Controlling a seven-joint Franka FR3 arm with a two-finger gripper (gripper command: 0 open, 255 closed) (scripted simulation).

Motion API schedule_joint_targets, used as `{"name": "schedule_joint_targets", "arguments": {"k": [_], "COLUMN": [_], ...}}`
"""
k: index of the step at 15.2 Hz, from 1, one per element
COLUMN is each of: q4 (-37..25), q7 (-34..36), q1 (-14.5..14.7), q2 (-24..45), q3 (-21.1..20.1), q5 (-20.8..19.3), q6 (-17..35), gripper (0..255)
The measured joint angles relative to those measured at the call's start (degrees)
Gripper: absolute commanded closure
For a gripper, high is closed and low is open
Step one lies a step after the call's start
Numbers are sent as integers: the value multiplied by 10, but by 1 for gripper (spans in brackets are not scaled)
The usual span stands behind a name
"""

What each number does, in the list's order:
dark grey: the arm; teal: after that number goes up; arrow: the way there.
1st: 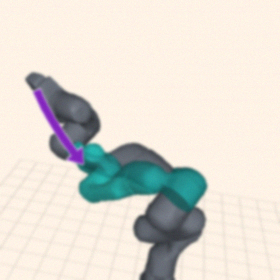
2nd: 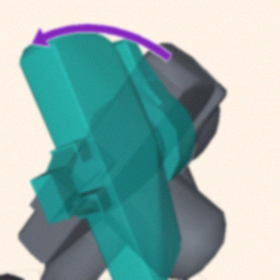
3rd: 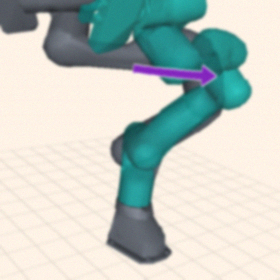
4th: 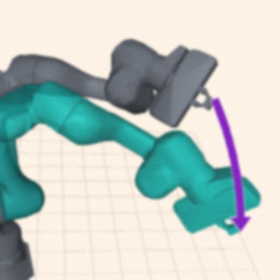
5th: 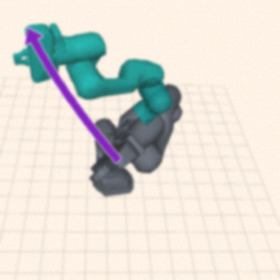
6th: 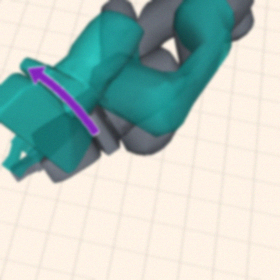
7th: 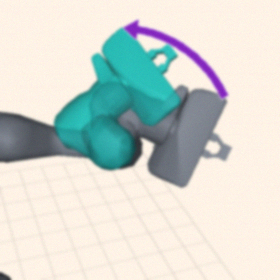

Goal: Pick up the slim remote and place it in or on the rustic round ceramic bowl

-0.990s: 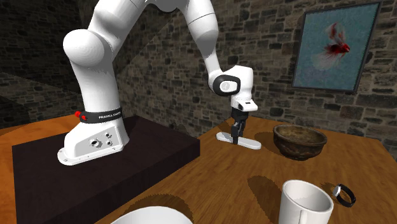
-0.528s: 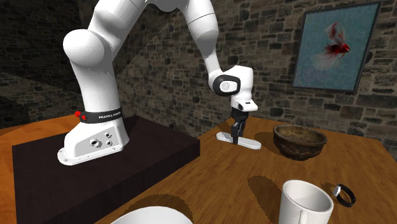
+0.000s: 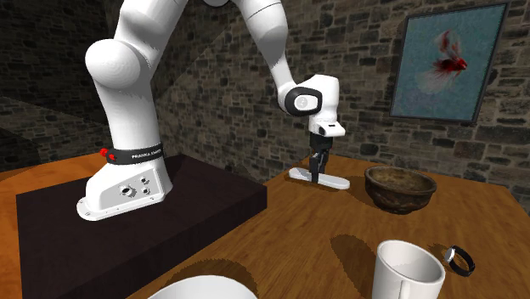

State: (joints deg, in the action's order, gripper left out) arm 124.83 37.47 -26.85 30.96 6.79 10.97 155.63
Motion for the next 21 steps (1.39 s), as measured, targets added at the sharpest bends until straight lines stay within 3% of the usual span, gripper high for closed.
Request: {"name": "schedule_joint_targets", "arguments": {"k": [21], "q4": [17], "q7": [33], "q1": [24], "q2": [-144], "q3": [33], "q5": [-45], "q6": [-125], "gripper": [255]}}
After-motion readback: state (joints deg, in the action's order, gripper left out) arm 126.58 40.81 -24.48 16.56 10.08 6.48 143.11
